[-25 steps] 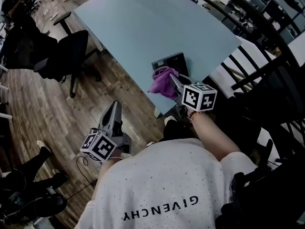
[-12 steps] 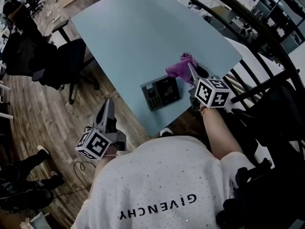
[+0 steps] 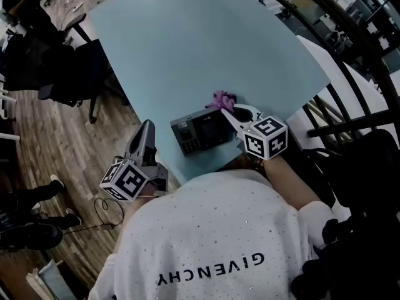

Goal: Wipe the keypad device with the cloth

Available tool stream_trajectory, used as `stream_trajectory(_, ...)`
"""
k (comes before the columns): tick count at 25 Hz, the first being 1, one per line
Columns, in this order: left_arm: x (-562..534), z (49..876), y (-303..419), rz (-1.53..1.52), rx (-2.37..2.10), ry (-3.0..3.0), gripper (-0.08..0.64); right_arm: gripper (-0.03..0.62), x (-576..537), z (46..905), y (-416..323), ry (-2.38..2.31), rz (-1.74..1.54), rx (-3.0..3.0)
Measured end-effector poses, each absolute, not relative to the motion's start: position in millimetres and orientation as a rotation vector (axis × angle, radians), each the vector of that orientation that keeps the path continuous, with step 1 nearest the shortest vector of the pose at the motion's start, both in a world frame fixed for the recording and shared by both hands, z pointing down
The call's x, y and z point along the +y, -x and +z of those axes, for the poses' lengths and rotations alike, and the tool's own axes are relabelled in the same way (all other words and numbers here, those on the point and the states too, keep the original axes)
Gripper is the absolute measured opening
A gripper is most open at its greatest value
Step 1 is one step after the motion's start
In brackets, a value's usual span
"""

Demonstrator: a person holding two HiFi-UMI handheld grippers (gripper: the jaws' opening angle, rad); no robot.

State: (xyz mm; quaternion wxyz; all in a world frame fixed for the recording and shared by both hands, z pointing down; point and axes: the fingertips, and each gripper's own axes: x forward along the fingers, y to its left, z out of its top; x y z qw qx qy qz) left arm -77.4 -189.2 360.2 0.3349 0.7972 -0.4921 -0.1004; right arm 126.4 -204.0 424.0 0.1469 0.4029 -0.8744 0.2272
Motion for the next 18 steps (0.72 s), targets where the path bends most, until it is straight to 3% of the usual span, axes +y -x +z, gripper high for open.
stream_trajectory(18, -198, 377, 54, -0.187, -1.399, -2.023, 0.000, 0.028, -168, 454, -130, -0.681, 0.807, -2.658)
